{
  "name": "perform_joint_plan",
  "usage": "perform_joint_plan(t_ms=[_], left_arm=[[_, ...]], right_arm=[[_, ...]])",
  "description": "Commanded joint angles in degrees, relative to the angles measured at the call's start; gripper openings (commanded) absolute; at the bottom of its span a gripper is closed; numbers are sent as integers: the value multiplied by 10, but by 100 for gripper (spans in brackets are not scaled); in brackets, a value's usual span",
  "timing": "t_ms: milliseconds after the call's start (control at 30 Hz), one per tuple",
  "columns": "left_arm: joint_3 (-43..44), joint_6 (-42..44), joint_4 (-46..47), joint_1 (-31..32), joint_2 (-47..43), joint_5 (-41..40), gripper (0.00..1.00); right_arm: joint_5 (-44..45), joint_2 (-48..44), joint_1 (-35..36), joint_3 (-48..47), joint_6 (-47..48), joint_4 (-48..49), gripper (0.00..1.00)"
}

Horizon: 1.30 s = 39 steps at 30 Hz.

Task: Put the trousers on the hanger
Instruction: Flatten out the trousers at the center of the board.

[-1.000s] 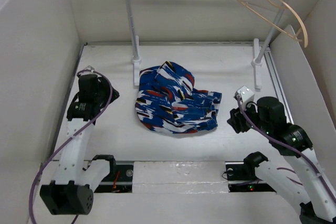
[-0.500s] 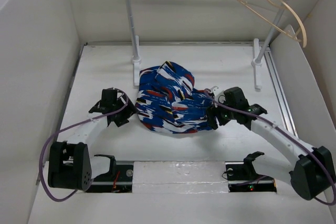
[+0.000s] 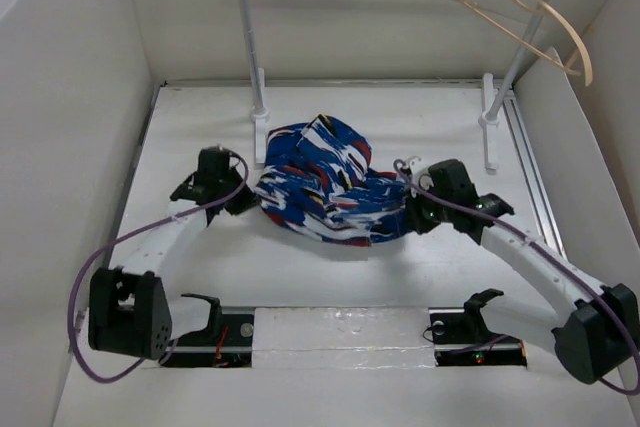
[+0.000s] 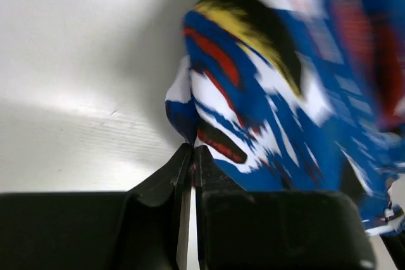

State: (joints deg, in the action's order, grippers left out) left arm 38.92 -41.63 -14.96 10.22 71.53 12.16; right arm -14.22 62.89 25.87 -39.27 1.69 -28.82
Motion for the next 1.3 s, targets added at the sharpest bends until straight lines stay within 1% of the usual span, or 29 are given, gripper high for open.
perform_joint_plan(t_ms=[0, 33, 67, 100, 133, 167, 200, 267, 300, 333, 367, 400, 433, 467, 500, 533, 600, 633, 667, 733, 767, 800, 900, 967, 1000, 1067, 1100, 1167, 1267], left_arm=[[153, 29, -89, -1, -102, -108, 0], [234, 43, -120, -1, -118, -115, 0], [275, 50, -149, -1, -122, -143, 0], [313, 57, -197, -1, -123, -168, 0], [370, 64, -219, -1, -125, -179, 0], [389, 71, -237, -1, -129, -195, 0], [402, 73, -261, -1, -134, -223, 0], [390, 82, -268, -1, -152, -234, 0], [376, 82, -279, -1, -156, -247, 0], [338, 81, -285, -1, -168, -250, 0], [295, 79, -286, -1, -182, -257, 0], [295, 79, -286, -1, -190, -257, 0], [256, 78, -286, -1, -200, -261, 0], [242, 75, -287, -7, -209, -268, 0], [225, 75, -291, -7, -224, -278, 0], [220, 76, -292, -19, -229, -284, 0], [217, 79, -291, -20, -238, -287, 0], [218, 81, -292, -20, -237, -288, 0], [219, 79, -294, -20, -235, -289, 0], [216, 80, -289, -20, -237, -293, 0], [217, 78, -284, -20, -239, -302, 0], [219, 78, -279, -20, -238, -306, 0], [233, 81, -260, -20, -228, -304, 0], [237, 85, -250, -20, -222, -296, 0], [235, 87, -238, -20, -219, -285, 0], [233, 89, -233, -20, -215, -275, 0], [231, 90, -228, -20, -212, -268, 0], [228, 94, -223, -25, -212, -262, 0], [228, 100, -214, -25, -207, -261, 0]], right_arm=[[47, -68, 0, -159, 33, -89, 0], [52, -76, 0, -194, 42, -124, 0], [47, -81, 0, -261, 51, -161, 0], [39, -83, 0, -287, 71, -232, 0], [27, -86, 7, -304, 76, -259, 0], [-9, -94, 7, -310, 78, -284, 0], [-37, -101, 16, -288, 82, -315, 0], [-104, -124, 45, -236, 80, -342, 0], [-122, -137, 57, -157, 74, -338, 0], [-135, -151, 68, -119, 66, -331, 0], [-169, -183, 94, -63, 44, -313, 19], [-169, -183, 94, -63, 44, -313, 19], [-174, -190, 94, -37, 40, -310, 36], [-166, -196, 94, -35, 34, -309, 50], [-158, -197, 94, -41, 34, -308, 72], [-145, -192, 94, -66, 33, -305, 79], [-82, -177, 94, -79, 18, -271, 86], [-75, -155, 94, -76, 10, -246, 87], [-84, -141, 94, -48, -9, -181, 86], [-100, -109, 94, -11, -16, -106, 85], [-120, -63, 99, 42, -57, -23, 83], [-121, -63, 99, 43, -70, 21, 80], [-123, 3, 105, 81, -116, 153, 63], [-127, 42, 117, 90, -137, 211, 63], [-131, 81, 117, 89, -150, 253, 66], [-111, 109, 132, 82, -169, 280, 68], [-102, 121, 132, 81, -178, 283, 66], [-92, 122, 132, 93, -215, 336, 64], [-74, 133, 132, 116, -240, 372, 60]])
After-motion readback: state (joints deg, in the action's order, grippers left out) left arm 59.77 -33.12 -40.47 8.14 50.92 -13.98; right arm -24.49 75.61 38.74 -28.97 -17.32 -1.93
